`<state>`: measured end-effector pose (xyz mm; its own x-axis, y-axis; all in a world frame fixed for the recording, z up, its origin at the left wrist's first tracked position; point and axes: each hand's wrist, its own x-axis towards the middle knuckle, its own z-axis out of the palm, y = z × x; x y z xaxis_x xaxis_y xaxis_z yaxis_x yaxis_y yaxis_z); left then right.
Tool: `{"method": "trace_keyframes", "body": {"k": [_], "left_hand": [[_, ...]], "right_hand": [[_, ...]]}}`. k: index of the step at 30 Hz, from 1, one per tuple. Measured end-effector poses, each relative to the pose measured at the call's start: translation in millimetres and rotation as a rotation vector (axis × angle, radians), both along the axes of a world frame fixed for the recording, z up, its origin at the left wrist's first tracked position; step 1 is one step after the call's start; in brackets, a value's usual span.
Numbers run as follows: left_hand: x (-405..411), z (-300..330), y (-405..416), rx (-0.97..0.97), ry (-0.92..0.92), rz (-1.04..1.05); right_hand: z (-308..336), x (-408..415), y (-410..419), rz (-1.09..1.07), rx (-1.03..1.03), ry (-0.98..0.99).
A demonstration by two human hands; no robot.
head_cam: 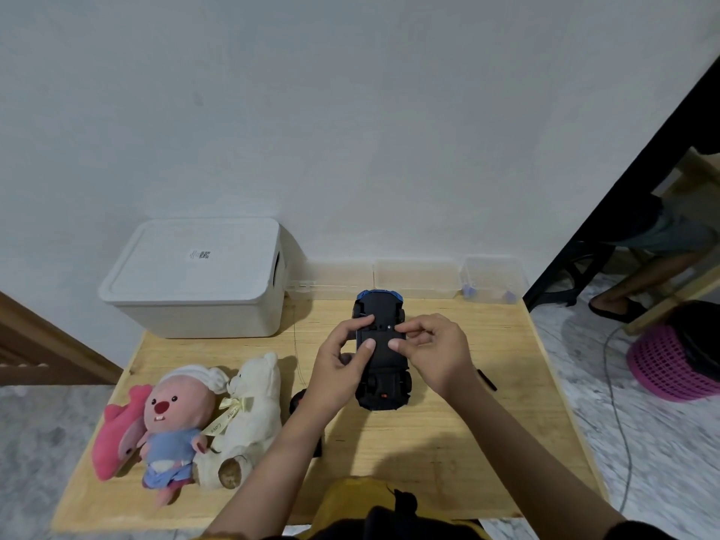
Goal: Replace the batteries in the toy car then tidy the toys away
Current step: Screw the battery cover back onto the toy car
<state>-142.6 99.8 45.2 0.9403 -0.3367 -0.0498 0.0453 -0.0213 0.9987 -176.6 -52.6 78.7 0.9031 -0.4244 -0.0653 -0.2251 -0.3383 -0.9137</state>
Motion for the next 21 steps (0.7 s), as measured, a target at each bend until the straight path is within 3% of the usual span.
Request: {"method": "trace_keyframes", "body": {"k": [14,21], "left_hand": [[-3,7,-2,-0.062,0.073,-0.003],[-4,2,3,-0.043,0.085,0.001]], "right_hand": [[-2,-3,-2,0.018,0.004,0.004],[14,-7,-20,0.103,0.264,-0.036]]}}
